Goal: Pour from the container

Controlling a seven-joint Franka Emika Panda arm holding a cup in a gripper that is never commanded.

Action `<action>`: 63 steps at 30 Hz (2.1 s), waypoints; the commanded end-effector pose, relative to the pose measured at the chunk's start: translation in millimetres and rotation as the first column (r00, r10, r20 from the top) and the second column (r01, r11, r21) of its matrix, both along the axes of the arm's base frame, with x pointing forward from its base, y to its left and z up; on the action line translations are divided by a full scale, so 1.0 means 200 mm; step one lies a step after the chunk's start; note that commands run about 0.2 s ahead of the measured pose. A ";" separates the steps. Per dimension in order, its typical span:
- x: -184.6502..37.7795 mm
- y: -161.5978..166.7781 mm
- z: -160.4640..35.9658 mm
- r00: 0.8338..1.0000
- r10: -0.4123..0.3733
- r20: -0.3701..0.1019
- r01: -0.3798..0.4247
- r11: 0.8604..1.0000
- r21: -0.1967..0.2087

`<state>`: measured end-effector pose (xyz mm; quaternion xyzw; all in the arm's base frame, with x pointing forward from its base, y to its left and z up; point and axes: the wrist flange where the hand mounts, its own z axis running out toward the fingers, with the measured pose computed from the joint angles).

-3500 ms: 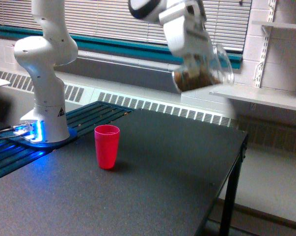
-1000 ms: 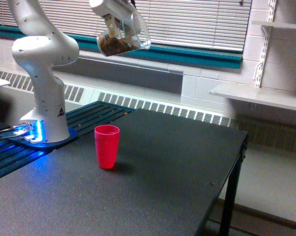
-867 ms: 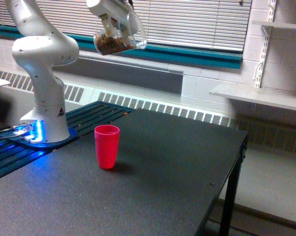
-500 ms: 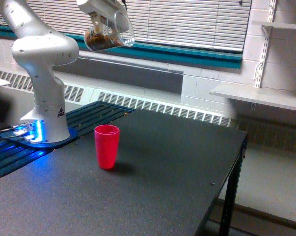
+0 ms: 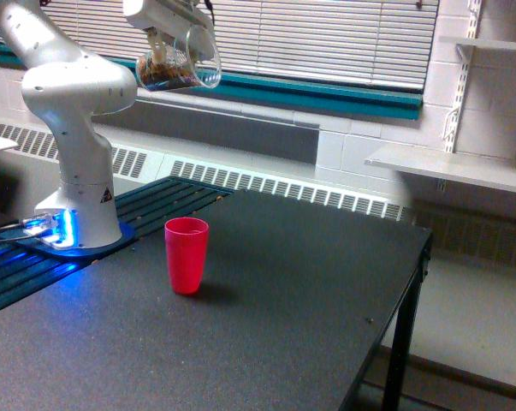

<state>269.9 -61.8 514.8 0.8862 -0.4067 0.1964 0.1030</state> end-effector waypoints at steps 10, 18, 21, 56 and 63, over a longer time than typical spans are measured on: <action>-0.05 0.05 0.01 0.999 -0.023 -0.036 0.024 1.000 0.007; -0.07 0.07 0.00 0.998 -0.033 -0.057 0.033 0.999 0.006; -0.08 0.08 0.00 0.997 -0.041 -0.068 0.042 0.999 0.010; -0.09 0.05 -0.04 0.985 -0.048 -0.167 0.054 0.998 0.030; -0.08 0.04 -0.02 0.981 -0.050 -0.188 0.056 0.998 0.024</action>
